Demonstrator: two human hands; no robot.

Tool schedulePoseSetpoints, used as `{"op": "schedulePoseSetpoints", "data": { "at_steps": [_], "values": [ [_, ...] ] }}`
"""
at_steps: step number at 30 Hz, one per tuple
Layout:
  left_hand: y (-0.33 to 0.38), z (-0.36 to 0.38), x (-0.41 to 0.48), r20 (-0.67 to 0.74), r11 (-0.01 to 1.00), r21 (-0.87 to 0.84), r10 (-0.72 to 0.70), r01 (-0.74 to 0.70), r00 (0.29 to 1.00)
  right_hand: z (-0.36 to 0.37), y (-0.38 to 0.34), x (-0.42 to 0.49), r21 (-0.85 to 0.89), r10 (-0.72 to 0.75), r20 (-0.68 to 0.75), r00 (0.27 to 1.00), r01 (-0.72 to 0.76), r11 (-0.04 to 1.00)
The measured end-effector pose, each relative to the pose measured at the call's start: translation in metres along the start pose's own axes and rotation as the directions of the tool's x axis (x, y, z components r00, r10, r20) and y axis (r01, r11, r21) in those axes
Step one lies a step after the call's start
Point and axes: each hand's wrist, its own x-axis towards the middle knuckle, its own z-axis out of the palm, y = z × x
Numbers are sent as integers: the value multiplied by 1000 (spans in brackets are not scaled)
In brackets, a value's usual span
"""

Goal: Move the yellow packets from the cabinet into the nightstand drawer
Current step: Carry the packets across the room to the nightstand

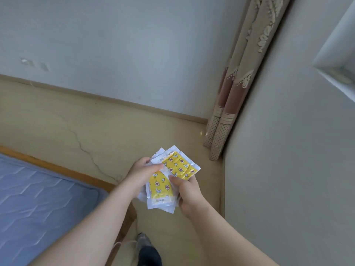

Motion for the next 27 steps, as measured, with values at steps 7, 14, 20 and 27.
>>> {"op": "schedulePoseSetpoints", "data": {
  "at_steps": [7, 14, 20, 27],
  "values": [
    [85, -52, 145, -106, 998, -47, -41, 36, 994, 77, -73, 154, -22, 24, 87, 996, -22, 1000],
    [145, -89, 271, -236, 995, -94, -56, 35, 970, 129, -123, 301, -56, 92, 201, 975, -82, 995],
    [209, -109, 392, -369, 982, -189, -51, -21, 928, 170, -188, 448, -143, 118, 358, 926, -71, 987],
    [289, -141, 515, -484, 968, -248, -89, -39, 871, 232, -262, 592, -239, 198, 430, 881, -100, 966]
  ]
}}
